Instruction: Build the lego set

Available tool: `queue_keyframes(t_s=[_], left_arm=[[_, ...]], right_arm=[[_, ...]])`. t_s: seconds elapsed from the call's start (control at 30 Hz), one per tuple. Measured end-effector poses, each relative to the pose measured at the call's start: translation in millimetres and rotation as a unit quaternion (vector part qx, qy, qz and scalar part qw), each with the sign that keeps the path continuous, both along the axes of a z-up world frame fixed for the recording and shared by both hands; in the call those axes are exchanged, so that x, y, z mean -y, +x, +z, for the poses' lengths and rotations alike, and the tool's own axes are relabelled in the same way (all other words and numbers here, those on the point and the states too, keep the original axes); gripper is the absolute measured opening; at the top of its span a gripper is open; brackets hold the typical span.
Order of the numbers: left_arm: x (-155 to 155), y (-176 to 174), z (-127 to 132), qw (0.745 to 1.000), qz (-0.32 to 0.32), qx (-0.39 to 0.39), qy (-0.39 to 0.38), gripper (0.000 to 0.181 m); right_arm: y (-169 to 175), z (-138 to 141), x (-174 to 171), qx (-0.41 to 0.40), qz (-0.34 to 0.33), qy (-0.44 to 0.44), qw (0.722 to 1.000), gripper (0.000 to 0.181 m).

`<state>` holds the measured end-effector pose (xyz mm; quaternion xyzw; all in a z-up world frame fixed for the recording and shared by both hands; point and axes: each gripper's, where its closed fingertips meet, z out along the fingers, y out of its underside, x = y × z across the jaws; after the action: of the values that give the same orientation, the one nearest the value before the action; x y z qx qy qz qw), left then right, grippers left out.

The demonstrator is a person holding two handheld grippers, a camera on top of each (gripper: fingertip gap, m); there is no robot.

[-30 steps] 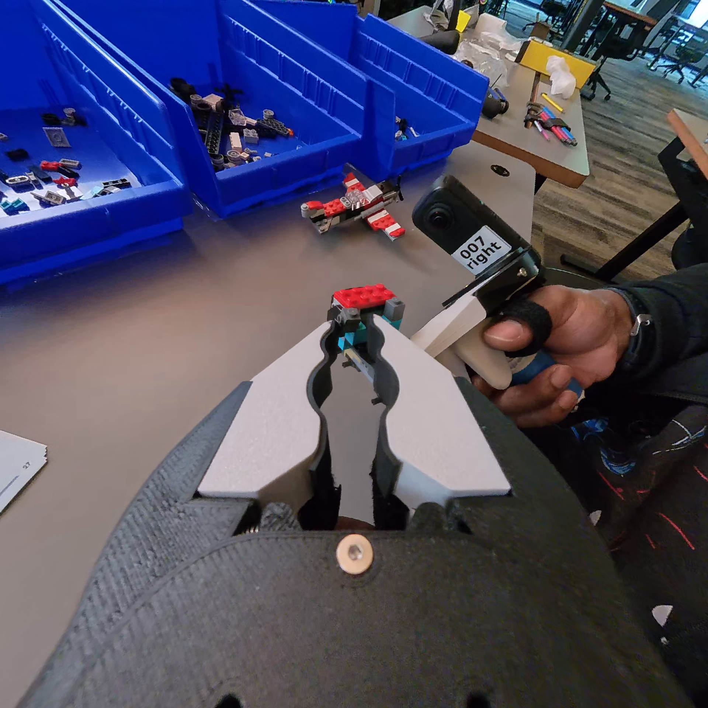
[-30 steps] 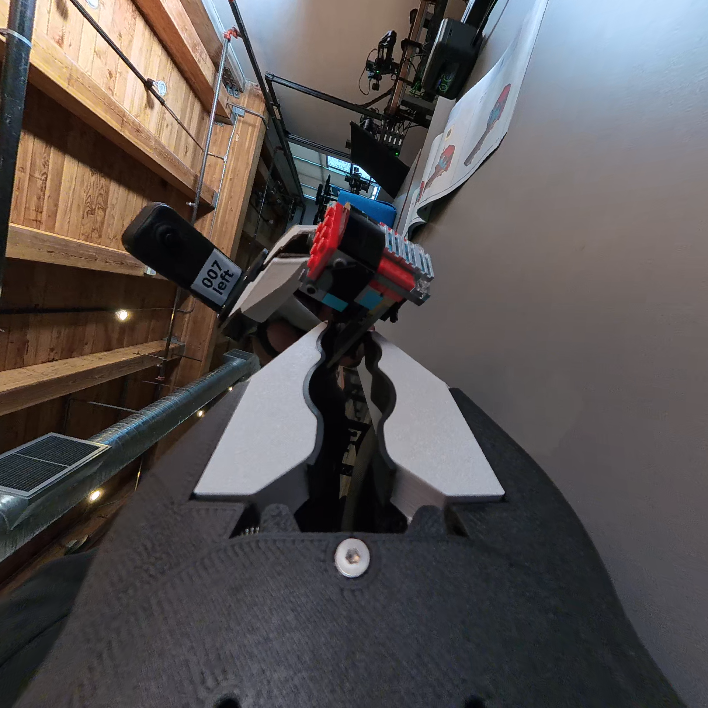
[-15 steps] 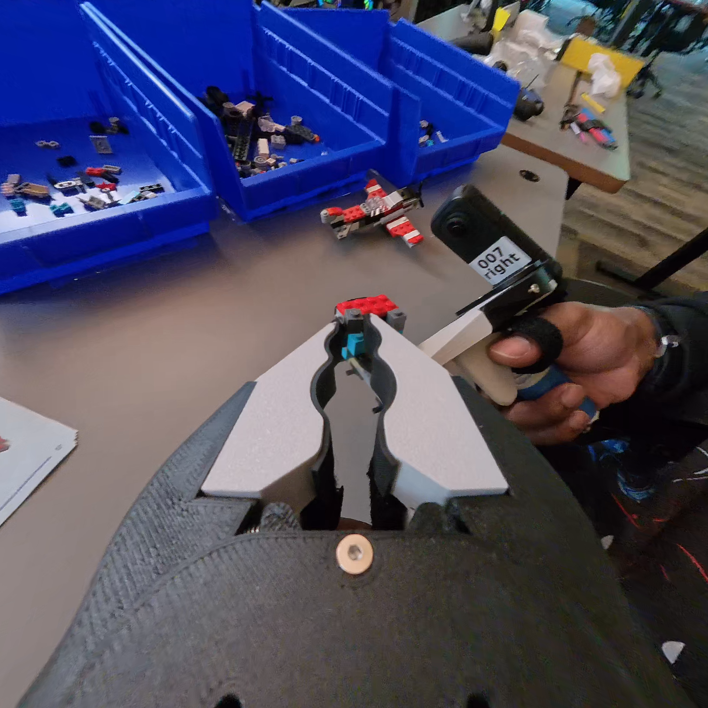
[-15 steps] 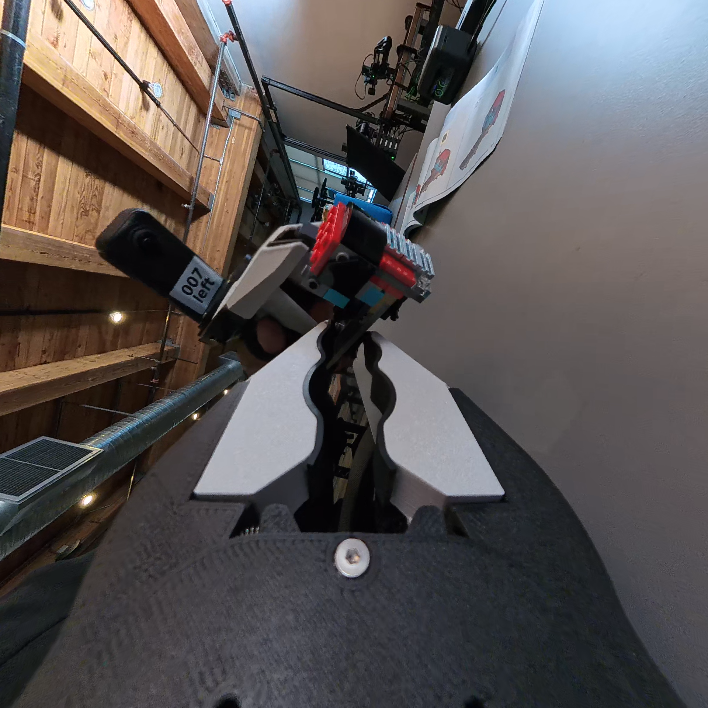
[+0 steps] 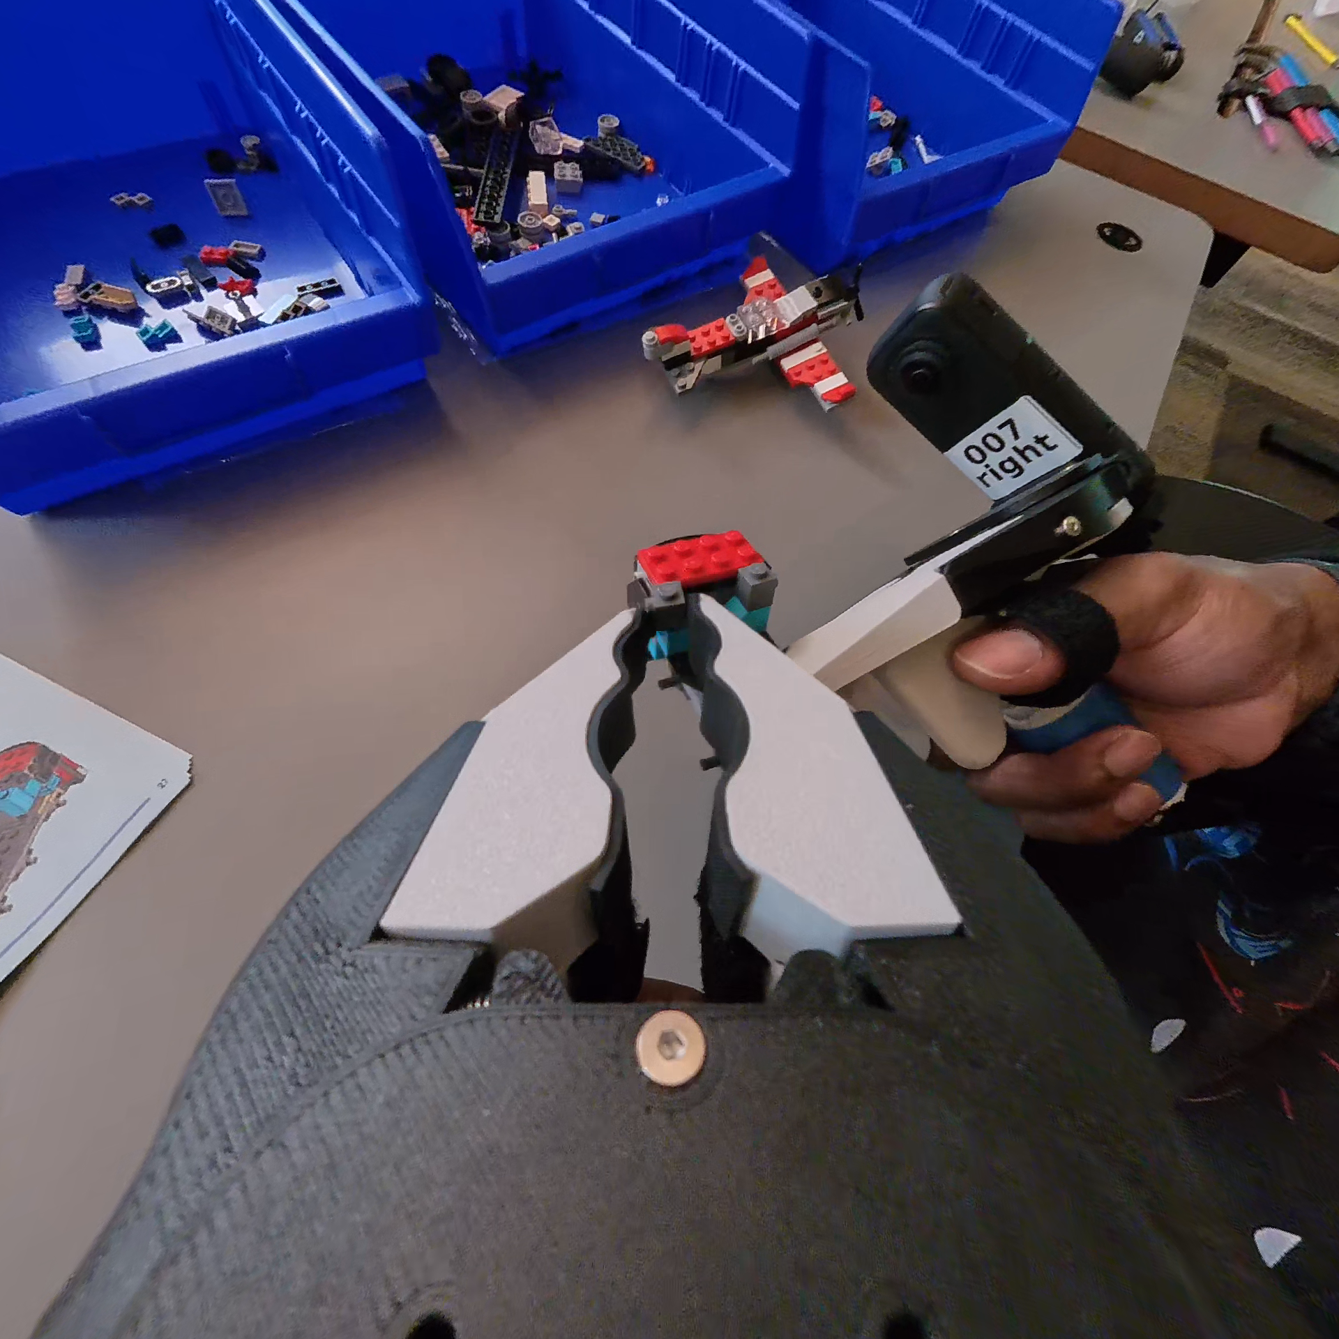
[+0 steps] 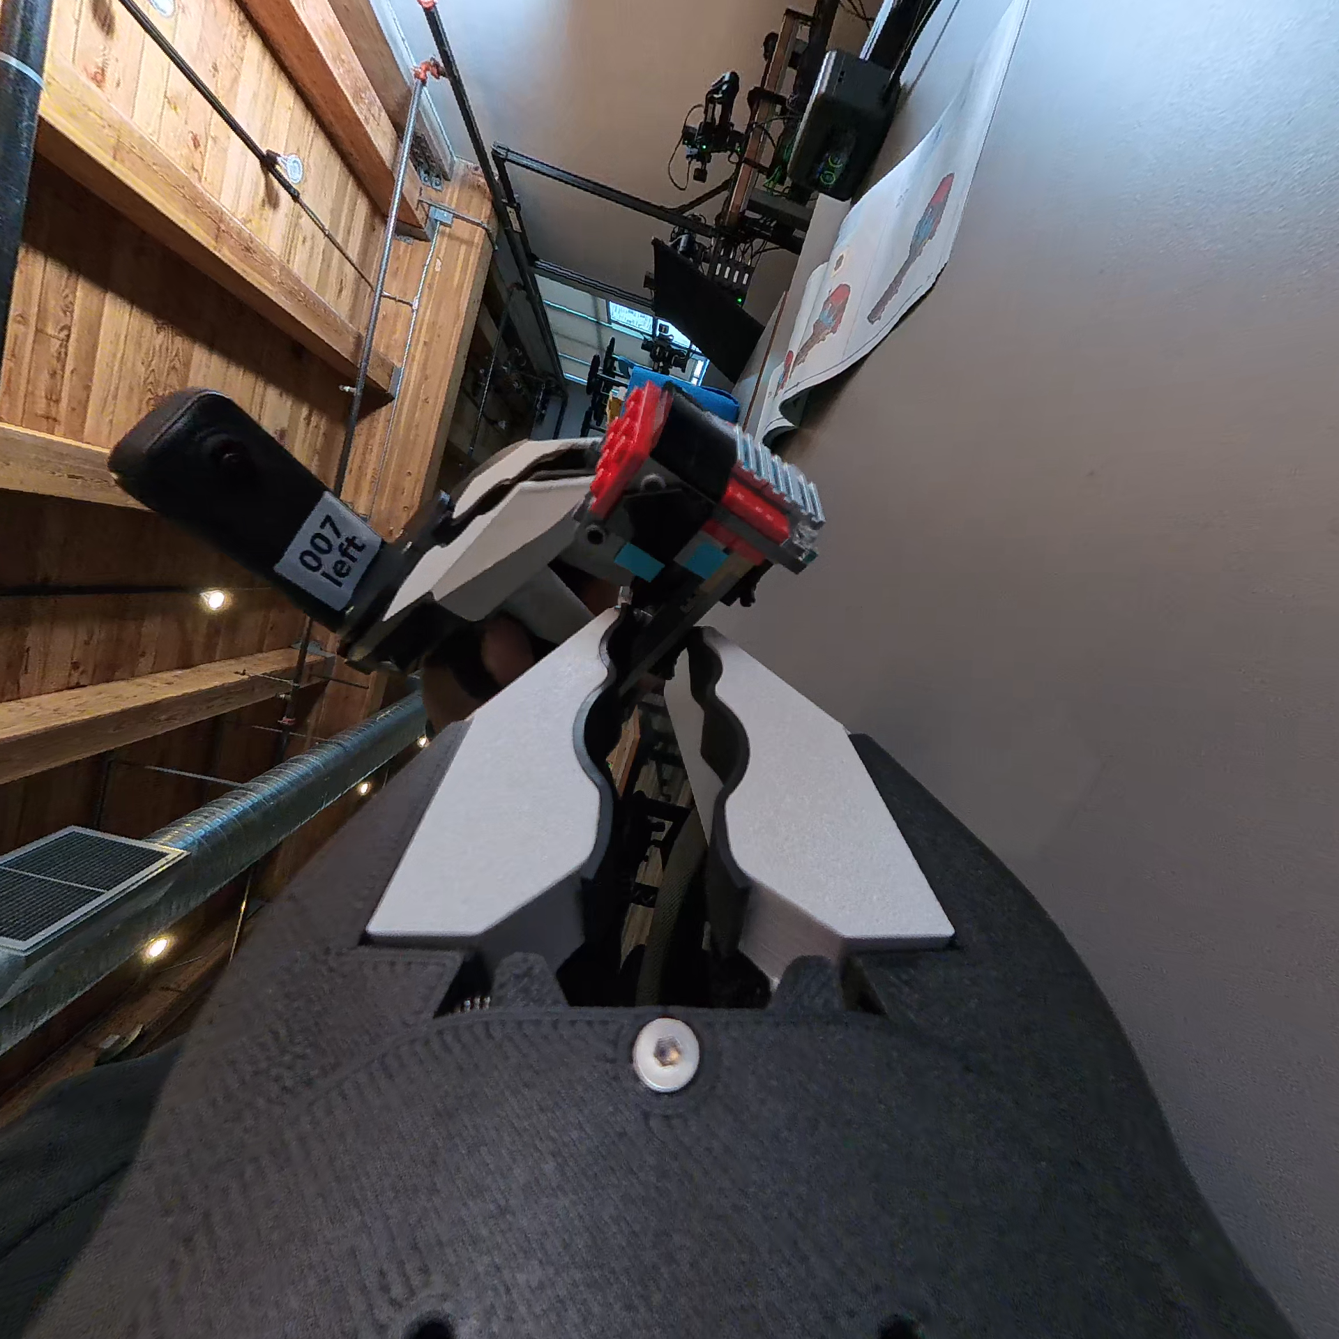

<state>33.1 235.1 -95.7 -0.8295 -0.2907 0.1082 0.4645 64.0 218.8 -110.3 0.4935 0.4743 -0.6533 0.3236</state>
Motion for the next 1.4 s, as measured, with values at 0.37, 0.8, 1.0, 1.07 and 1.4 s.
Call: queue_keyframes(t_s=[0.37, 0.8, 1.0, 1.07, 1.4], left_arm=[[-0.2, 1.2, 0.2, 0.999, 0.008, -0.015, -0.036, 0.014], [3.8, 2.1, 6.3, 0.999, 0.01, -0.014, -0.032, 0.023], [8.1, 4.3, 20.9, 0.998, 0.017, 0.031, 0.058, 0.033], [10.0, 4.1, 23.3, 0.991, 0.025, 0.071, 0.108, 0.036], [5.5, -1.0, 12.4, 0.894, 0.063, 0.313, 0.314, 0.054]], right_arm=[[0.3, 0.3, 0.3, -0.001, 0.0, 0.0, 1.0, 0.014], [0.8, 1.4, 0.3, -0.002, 0.002, -0.003, 1.0, 0.012], [0.9, 2.2, 0.3, -0.003, 0.003, -0.006, 1.0, 0.012], [0.9, 2.7, 0.2, -0.004, 0.003, -0.008, 1.0, 0.012], [1.3, 5.1, 0.2, -0.013, 0.004, -0.009, 1.0, 0.012]])
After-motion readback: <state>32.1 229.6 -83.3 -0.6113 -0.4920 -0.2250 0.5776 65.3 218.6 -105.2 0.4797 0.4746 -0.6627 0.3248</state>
